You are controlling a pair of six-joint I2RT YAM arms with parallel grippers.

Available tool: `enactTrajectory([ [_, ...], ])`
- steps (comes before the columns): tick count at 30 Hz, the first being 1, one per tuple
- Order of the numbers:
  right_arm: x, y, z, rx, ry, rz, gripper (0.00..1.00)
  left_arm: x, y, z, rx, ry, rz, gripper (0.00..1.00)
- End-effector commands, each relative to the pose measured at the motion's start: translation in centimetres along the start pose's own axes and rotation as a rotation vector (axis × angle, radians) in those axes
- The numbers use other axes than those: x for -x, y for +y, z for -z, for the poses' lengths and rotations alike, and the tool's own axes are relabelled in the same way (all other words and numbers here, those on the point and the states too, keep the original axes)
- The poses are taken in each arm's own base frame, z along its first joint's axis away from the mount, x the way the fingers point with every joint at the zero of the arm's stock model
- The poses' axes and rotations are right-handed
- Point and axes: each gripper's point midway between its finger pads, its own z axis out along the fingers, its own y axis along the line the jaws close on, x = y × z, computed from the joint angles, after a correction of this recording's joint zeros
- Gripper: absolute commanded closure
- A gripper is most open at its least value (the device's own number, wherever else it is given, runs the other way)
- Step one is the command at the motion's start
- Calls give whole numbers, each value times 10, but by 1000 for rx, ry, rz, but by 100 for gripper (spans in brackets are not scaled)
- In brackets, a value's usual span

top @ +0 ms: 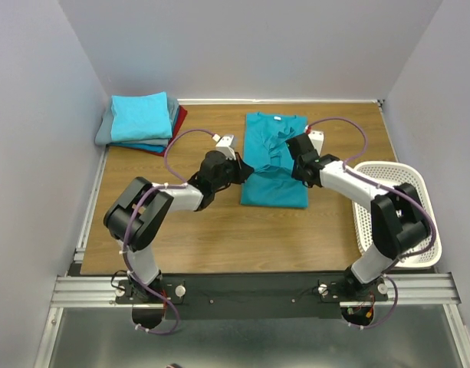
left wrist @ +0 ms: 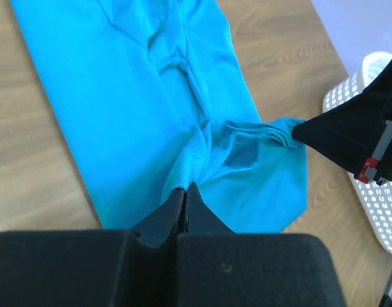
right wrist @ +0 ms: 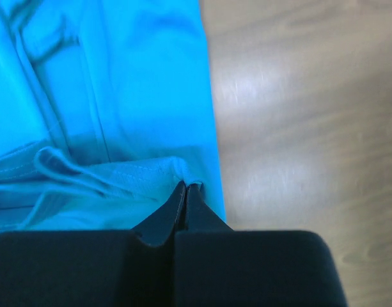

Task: Fold and stack the t-shirts
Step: Fold the tshirt

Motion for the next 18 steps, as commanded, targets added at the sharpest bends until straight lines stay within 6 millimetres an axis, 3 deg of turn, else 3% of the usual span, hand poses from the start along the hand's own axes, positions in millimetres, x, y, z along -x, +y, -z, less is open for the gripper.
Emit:
enactTrajectory([
  [1, 39, 9, -20, -7, -75, 12, 100, 21, -7, -18, -90, -35, -43, 100],
  [6, 53, 9, -45, -26, -64, 22, 100, 28, 20, -38, -73, -31, -30, 100],
  [12, 51, 11, -72, -63, -39, 38, 100, 29, 46, -57, -76, 10, -33, 98],
  [14, 52, 10, -76, -68, -36, 33, 100, 28, 55, -62, -74, 21, -30, 89],
  [15, 54, 10, -80, -68, -36, 28, 100, 24, 61, -64, -67, 29, -36, 79],
  [16, 55, 11, -82, -67, -36, 25, 100, 32, 62, -67, -72, 14, -50, 69],
  [17, 57, 11, -83, -64, -35, 26, 89, 31, 66, -68, -67, 17, -53, 58],
  [18, 61, 13, -84, -51, -36, 21, 72, 36, 65, -70, -68, 16, -65, 43],
])
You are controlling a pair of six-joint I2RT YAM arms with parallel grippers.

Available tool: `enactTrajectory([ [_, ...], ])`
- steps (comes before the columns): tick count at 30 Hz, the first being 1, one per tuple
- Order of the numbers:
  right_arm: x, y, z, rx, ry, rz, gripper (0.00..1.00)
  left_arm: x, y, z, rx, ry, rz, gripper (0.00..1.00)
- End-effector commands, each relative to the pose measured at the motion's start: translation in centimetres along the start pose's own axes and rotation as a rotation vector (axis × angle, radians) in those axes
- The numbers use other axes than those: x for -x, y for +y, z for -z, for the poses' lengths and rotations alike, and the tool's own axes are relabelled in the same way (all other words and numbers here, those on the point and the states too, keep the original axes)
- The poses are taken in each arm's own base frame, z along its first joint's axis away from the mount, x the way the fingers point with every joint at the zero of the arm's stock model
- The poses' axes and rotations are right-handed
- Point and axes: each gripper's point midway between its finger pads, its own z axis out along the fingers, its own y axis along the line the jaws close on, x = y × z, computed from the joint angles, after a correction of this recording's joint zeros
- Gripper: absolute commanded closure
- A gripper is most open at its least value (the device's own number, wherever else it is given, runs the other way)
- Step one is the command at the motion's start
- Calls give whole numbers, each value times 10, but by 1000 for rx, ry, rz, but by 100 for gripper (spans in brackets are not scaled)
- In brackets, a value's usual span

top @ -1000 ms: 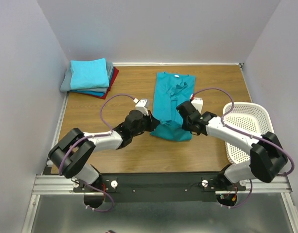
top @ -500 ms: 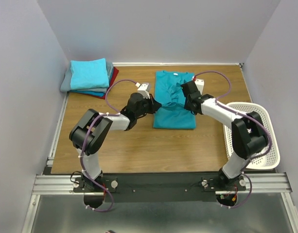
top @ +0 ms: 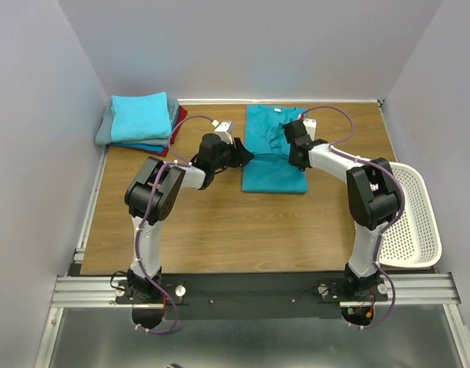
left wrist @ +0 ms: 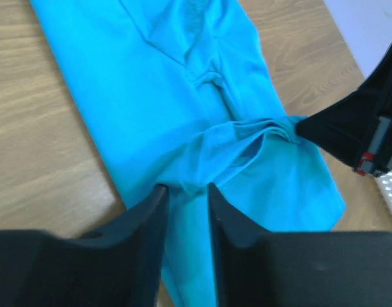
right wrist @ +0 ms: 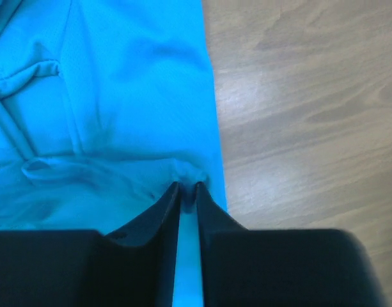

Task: Fold and stack the t-shirts
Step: Fold the tshirt

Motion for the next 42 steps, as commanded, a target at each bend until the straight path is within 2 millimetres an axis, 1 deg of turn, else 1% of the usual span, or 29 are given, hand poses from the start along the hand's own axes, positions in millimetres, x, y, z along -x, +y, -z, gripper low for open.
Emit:
enactTrajectory([
  [1, 24, 3, -4, 14, -39, -23, 52, 6, 4, -5, -26, 14, -52, 39],
  [2, 26, 4, -1, 20, -44, -26, 21, 14, 1, -1, -28, 1, -62, 37],
  [3, 25, 2, 2, 24, -42, -25, 13, 16, -2, 2, -26, -1, -71, 33],
  [4, 31, 2, 12, 44, -59, -36, 6, 11, 1, 8, -12, 6, -76, 32],
  [5, 32, 1, 16, 52, -63, -39, 4, 19, -5, 15, -12, -12, -87, 31],
  [6, 33, -1, 22, 60, -69, -41, 4, 19, -6, 21, -4, -14, -89, 30],
  [7, 30, -3, 31, 79, -67, -46, 4, 6, 0, 28, 17, 8, -81, 29],
  [8, 28, -5, 36, 88, -66, -46, 4, 2, 1, 33, 23, 16, -81, 30],
  [9, 22, -6, 39, 102, -55, -46, 4, 2, -2, 39, 23, 18, -81, 30],
  [10, 13, -7, 45, 128, -37, -43, 5, -12, 3, 45, 38, 44, -69, 29],
  [11, 5, -8, 47, 138, -22, -41, 7, -17, 3, 49, 43, 54, -66, 30],
  [12, -3, -9, 48, 149, -5, -44, 8, -17, -1, 54, 38, 53, -67, 30],
  [13, -9, -8, 50, 166, 11, -47, 9, -28, 2, 59, 54, 72, -63, 30],
  [14, -23, -12, 51, 165, 36, -49, 12, -29, -2, 62, 53, 72, -70, 30],
  [15, -29, -13, 52, 173, 50, -52, 13, -33, -4, 64, 52, 80, -73, 30],
  [16, -36, -13, 52, 188, 68, -57, 14, -41, -8, 66, 52, 96, -77, 31],
  [17, -42, -14, 52, 195, 81, -63, 18, -44, -8, 66, 63, 105, -77, 31],
  [18, -53, -16, 53, 199, 102, -66, 19, -50, -7, 68, 77, 125, -76, 31],
  [20, -60, -17, 53, 213, 112, -78, 23, -57, -8, 69, 92, 143, -73, 31],
  [21, -68, -20, 53, 212, 126, -86, 24, -62, -7, 71, 98, 155, -63, 31],
  [23, -73, -22, 53, 214, 134, -93, 28, -67, -14, 71, 85, 165, -64, 32],
  [26, -82, -25, 53, 220, 148, -101, 32, -73, -18, 69, 92, 176, -72, 32],
  [30, -89, -25, 56, 232, 159, -111, 35, -86, -15, 70, 146, 214, -65, 32],
  [34, -94, -28, 52, 230, 166, -113, 37, -88, -8, 73, 210, 216, -64, 34],
  [35, -95, -27, 52, 236, 171, -113, 39, -88, -7, 74, 220, 215, -66, 34],
  [38, -98, -26, 51, 244, 180, -115, 43, -93, -6, 76, 226, 227, -63, 39],
  [42, -101, -27, 49, 241, 185, -117, 46, -99, -14, 74, 198, 239, -59, 46],
])
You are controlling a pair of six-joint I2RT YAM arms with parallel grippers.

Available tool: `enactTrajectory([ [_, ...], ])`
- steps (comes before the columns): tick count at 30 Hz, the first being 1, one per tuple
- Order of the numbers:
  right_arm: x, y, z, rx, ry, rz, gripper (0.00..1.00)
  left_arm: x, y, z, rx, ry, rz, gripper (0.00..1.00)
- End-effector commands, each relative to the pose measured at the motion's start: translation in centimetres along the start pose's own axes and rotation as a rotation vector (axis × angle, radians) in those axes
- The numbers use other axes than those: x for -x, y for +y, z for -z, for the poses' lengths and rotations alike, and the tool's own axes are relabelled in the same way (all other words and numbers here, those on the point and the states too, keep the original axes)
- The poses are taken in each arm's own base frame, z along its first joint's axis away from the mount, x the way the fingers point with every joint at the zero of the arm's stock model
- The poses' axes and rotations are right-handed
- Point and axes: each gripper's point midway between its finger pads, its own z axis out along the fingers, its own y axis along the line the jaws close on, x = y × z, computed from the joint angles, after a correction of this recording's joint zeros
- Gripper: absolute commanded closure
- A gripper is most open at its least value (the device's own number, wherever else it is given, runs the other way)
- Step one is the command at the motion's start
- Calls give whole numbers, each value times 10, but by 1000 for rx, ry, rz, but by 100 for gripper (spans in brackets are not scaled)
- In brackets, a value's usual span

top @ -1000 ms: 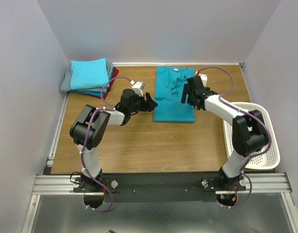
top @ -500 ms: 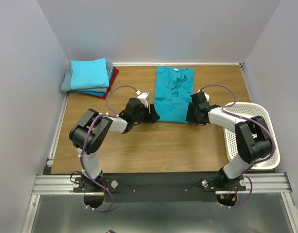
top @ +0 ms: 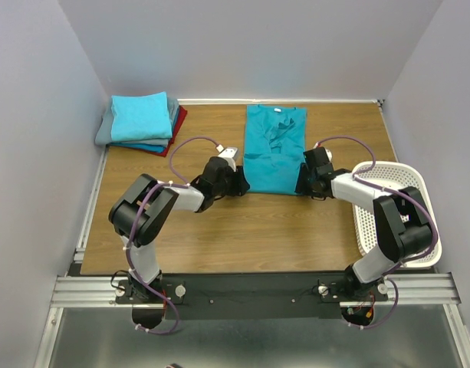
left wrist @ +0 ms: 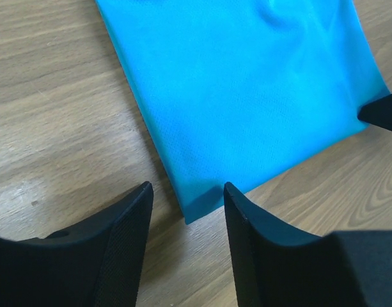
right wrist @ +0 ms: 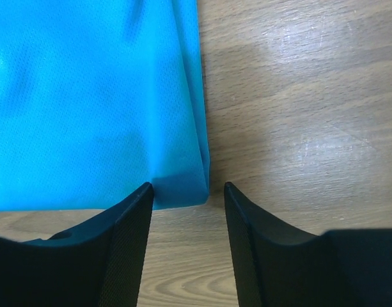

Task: Fold and stack the t-shirts
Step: Fold the tshirt

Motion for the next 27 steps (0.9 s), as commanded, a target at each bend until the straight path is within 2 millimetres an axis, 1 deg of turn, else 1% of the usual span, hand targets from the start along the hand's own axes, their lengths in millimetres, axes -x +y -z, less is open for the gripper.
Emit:
enactTrajectory([
  [1, -5, -1, -5, 18, 11, -21, 46, -15, -2, 2, 13, 44, 7, 53],
  [3, -6, -1, -5, 20, 16, -22, 50, -21, -5, -1, -2, 57, 11, 58],
  [4, -7, 0, -6, 23, 21, -20, 53, -24, -6, -1, -12, 67, 22, 63],
  [6, -8, 0, -7, 23, 21, -18, 57, -27, -13, -1, -42, 69, 31, 66],
  [7, -8, 0, -7, 24, 23, -17, 58, -29, -15, 0, -50, 71, 38, 71],
  [8, -8, 0, -6, 25, 22, -15, 64, -33, -18, 2, -56, 70, 49, 77],
  [9, -7, 1, -6, 29, 21, -15, 67, -34, -17, 3, -54, 68, 52, 77],
  [10, -7, 4, -4, 45, 23, -14, 71, -38, -18, 3, -60, 75, 53, 86],
  [11, -4, 6, 0, 59, 13, -14, 78, -39, -18, 3, -62, 74, 53, 91],
  [13, 0, 9, 6, 79, 0, -9, 87, -36, -20, 4, -66, 59, 51, 100],
  [14, 1, 11, 10, 93, -4, -7, 91, -32, -21, 7, -66, 46, 51, 100],
  [15, 7, 13, 19, 112, -30, -6, 98, -19, -27, 13, -79, 6, 46, 100],
  [17, 9, 13, 31, 126, -38, 2, 100, -7, -31, 22, -81, -27, 39, 100],
  [18, 12, 14, 40, 135, -50, -3, 100, 9, -41, 32, -103, -67, 30, 100],
  [19, 17, 15, 55, 154, -71, -7, 100, 10, -44, 38, -108, -61, 26, 100],
  [20, 18, 16, 64, 164, -80, -9, 100, 20, -52, 50, -122, -78, 19, 100],
  [21, 23, 14, 80, 174, -100, -13, 100, 23, -56, 56, -130, -84, 17, 100],
  [23, 25, 15, 97, 194, -114, -15, 100, 25, -63, 68, -138, -89, 11, 100],
  [24, 24, 15, 112, 206, -124, -13, 100, 27, -69, 81, -144, -92, 9, 100],
  [25, 23, 16, 120, 215, -124, -13, 100, 26, -74, 87, -151, -91, 6, 100],
  [26, 22, 15, 126, 221, -127, -12, 100, 29, -76, 94, -150, -98, 12, 100],
  [27, 21, 16, 134, 230, -131, -13, 100, 37, -89, 109, -182, -130, 6, 100],
])
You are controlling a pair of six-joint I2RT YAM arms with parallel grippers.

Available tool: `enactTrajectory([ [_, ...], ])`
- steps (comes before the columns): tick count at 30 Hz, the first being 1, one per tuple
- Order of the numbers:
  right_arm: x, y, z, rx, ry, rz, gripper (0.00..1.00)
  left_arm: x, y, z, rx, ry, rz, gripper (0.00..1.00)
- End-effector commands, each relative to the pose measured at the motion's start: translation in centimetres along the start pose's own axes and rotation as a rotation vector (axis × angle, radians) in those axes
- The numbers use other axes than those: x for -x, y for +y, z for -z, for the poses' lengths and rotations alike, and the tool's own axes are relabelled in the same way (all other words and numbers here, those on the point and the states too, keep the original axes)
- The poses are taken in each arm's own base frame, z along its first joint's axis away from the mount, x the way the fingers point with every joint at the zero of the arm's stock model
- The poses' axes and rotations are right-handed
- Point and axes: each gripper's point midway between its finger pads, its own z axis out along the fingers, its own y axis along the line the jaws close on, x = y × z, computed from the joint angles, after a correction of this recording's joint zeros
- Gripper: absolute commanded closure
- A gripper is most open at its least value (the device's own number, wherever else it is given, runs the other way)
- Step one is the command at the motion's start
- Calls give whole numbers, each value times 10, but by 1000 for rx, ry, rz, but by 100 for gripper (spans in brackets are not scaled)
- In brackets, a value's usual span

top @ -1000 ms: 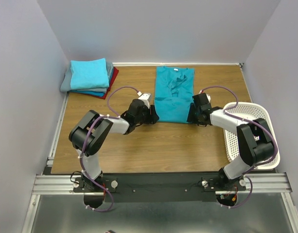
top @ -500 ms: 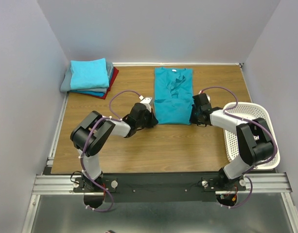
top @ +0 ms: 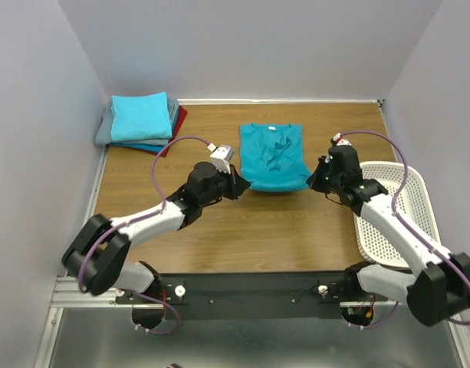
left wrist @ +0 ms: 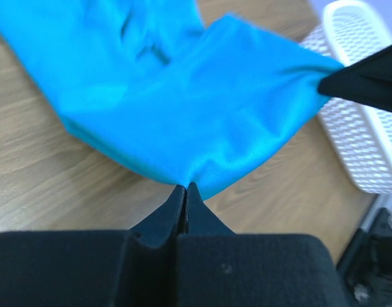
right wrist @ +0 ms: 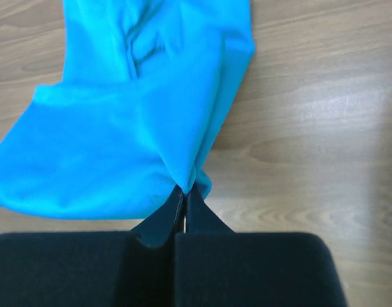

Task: Fold and stack the t-shirts
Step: Fold the tshirt

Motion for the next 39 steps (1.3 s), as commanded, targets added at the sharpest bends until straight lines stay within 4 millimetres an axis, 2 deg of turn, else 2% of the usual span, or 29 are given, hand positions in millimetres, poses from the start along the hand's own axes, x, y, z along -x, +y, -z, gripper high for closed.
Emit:
enactTrajectory([
  [1, -17, 4, 41, 20, 75, 6, 100, 1, -25, 36, -14, 2, 2, 100],
  [2, -13, 9, 54, 48, 47, 1, 100, 0, -29, 43, -20, -3, 19, 100],
  [3, -17, 10, 61, 49, 59, -3, 99, 5, -42, 56, -46, -21, 20, 100],
  [5, -10, 15, 79, 77, 22, -10, 100, 6, -50, 67, -67, -29, 35, 100],
  [6, -9, 17, 83, 83, 14, -14, 100, 12, -59, 76, -92, -53, 50, 100],
  [9, 0, 16, 92, 79, -25, -21, 100, 9, -70, 82, -134, -57, 70, 100],
  [11, 9, 13, 89, 51, -53, -17, 100, 1, -69, 78, -148, -39, 74, 100],
  [17, 27, 8, 59, -39, -94, 0, 100, -19, -62, 58, -185, -9, 115, 100],
  [20, 37, 10, 44, -63, -103, 18, 100, -19, -54, 50, -172, -13, 125, 100],
  [24, 53, 15, 28, -86, -121, 44, 100, -7, -36, 43, -159, -49, 137, 100],
  [30, 80, 26, 7, -110, -143, 73, 100, 6, -25, 35, -190, -60, 144, 100],
  [34, 93, 34, -27, -137, -127, 110, 100, 10, 2, 21, -166, -59, 164, 100],
  [36, 98, 37, -47, -152, -120, 131, 100, 17, 15, 13, -162, -65, 170, 100],
  [37, 99, 38, -47, -152, -124, 136, 100, 19, 18, 10, -163, -66, 172, 100],
  [38, 102, 39, -62, -168, -112, 145, 100, 26, 18, 7, -178, -69, 169, 100],
  [39, 104, 39, -69, -174, -111, 153, 100, 27, 28, 3, -168, -77, 179, 100],
])
